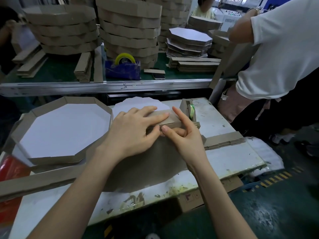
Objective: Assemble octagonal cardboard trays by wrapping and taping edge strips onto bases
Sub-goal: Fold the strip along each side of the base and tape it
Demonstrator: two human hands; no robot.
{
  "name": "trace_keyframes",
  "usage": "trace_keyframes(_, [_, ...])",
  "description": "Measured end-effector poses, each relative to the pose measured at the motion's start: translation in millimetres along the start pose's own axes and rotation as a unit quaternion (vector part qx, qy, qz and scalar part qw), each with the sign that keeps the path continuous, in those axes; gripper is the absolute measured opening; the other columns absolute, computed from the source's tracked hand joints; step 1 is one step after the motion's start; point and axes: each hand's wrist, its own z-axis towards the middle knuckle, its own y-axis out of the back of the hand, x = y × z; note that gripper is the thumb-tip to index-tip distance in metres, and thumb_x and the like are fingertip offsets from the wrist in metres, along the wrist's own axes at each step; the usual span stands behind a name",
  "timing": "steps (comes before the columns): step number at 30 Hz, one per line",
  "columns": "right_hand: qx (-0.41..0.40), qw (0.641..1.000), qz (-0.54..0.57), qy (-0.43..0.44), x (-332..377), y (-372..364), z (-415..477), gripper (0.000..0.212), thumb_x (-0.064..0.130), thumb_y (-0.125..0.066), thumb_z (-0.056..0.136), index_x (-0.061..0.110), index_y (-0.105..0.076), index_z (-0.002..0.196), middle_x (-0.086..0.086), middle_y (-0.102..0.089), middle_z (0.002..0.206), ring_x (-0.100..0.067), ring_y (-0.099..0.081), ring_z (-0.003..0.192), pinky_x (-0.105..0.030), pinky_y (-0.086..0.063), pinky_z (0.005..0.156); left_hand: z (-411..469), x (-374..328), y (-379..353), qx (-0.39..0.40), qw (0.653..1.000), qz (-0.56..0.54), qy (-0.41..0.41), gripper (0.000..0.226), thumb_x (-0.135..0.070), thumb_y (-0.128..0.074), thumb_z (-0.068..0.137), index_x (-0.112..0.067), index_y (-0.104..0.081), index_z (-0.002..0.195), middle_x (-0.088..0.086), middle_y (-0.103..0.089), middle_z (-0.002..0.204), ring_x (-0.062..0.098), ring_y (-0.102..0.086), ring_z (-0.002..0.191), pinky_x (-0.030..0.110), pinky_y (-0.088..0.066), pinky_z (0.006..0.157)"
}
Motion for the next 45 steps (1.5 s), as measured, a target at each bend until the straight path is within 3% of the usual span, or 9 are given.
trace_keyframes(8, [0.075,0.995,-0.048,0.034,-4,14,8,0.068,0.014,-0.067,0.094,0.035,-0.036,0.151,0.018,-0.058,0.051,0.004,-0.054,0.051,-0.007,-0.045,0.059,12,-5,-4,-0.05,0.997,-0.052,0.041,0.044,-0.075,-0.035,0.087,-0.057,-0.058,0.12,-0.017,-0.064,0.124,0.012,-0.057,0.112,0.037,-0.047,0.085])
trace_keyframes(14, [0.117,0.989,-0.076,0.049,-4,25,14,0.077,0.012,-0.069,0.092,0.039,-0.029,0.152,0.002,-0.077,0.082,-0.014,-0.074,0.082,-0.025,-0.056,0.083,13,-8,-6,-0.077,0.993,-0.068,0.056,0.04,-0.075,-0.041,0.082,-0.058,-0.063,0.111,-0.018,-0.067,0.118,0.009,-0.06,0.107,0.03,-0.044,0.076])
trace_keyframes(19, [0.119,0.984,-0.108,0.071,-11,24,4,0.078,0.009,-0.065,0.093,0.038,-0.025,0.154,-0.008,-0.07,0.062,-0.017,-0.07,0.059,-0.022,-0.054,0.068,13,-6,-5,-0.079,0.995,-0.044,0.045,0.043,-0.077,-0.043,0.082,-0.055,-0.064,0.112,-0.013,-0.069,0.116,0.016,-0.063,0.104,0.031,-0.041,0.071])
trace_keyframes(24, [-0.03,0.978,-0.103,0.177,-4,42,17,0.032,0.005,-0.055,0.098,0.024,-0.065,0.121,-0.001,-0.063,0.055,-0.011,-0.059,0.054,-0.02,-0.047,0.061,14,-4,-3,-0.056,0.998,0.006,0.012,0.047,-0.068,-0.055,0.081,-0.048,-0.061,0.124,-0.009,-0.07,0.107,0.023,-0.063,0.09,0.033,-0.04,0.065])
trace_keyframes(28, [-0.101,0.966,-0.148,0.184,2,55,43,0.023,0.004,-0.054,0.1,0.019,-0.069,0.108,0.01,-0.068,0.079,-0.014,-0.061,0.07,-0.022,-0.047,0.062,10,-3,-4,-0.043,0.998,0.05,0.011,0.061,-0.065,-0.061,0.079,-0.041,-0.055,0.134,-0.01,-0.068,0.113,0.022,-0.062,0.091,0.034,-0.042,0.067])
trace_keyframes(33, [0.054,0.964,-0.253,0.053,4,66,68,0.038,0.027,-0.055,0.101,0.026,-0.054,0.139,0.012,-0.058,0.135,0.02,-0.049,0.111,0.003,-0.036,0.086,6,-7,0,0.009,0.996,0.084,0.022,0.087,-0.073,-0.055,0.076,-0.037,-0.03,0.15,-0.017,-0.049,0.142,0.016,-0.053,0.115,0.034,-0.041,0.086])
trace_keyframes(37, [0.167,0.949,-0.266,0.029,3,64,71,0.035,0.034,-0.043,0.106,0.024,-0.064,0.131,0.017,-0.064,0.129,0.014,-0.052,0.116,-0.001,-0.036,0.089,7,-15,1,0.015,0.983,0.179,0.024,0.096,-0.082,-0.043,0.072,-0.029,-0.025,0.15,-0.009,-0.047,0.142,0.017,-0.045,0.128,0.047,-0.025,0.11])
trace_keyframes(42, [0.221,0.946,-0.224,0.08,7,55,71,0.032,0.031,-0.045,0.106,0.017,-0.069,0.09,0.018,-0.059,0.072,0.001,-0.052,0.069,-0.018,-0.041,0.069,31,-44,-4,0.011,0.992,0.125,0.02,0.085,-0.082,-0.044,0.074,-0.029,-0.034,0.14,-0.008,-0.053,0.126,0.017,-0.054,0.113,0.034,-0.045,0.078])
trace_keyframes(45, [0.267,0.933,-0.237,-0.031,13,58,78,0.045,0.049,-0.039,0.102,0.023,-0.075,0.095,0.015,-0.074,0.091,-0.003,-0.067,0.088,-0.02,-0.051,0.081,21,-35,0,-0.002,0.994,0.104,0.023,0.087,-0.084,-0.044,0.073,-0.034,-0.033,0.143,-0.011,-0.056,0.123,0.014,-0.056,0.108,0.029,-0.04,0.07])
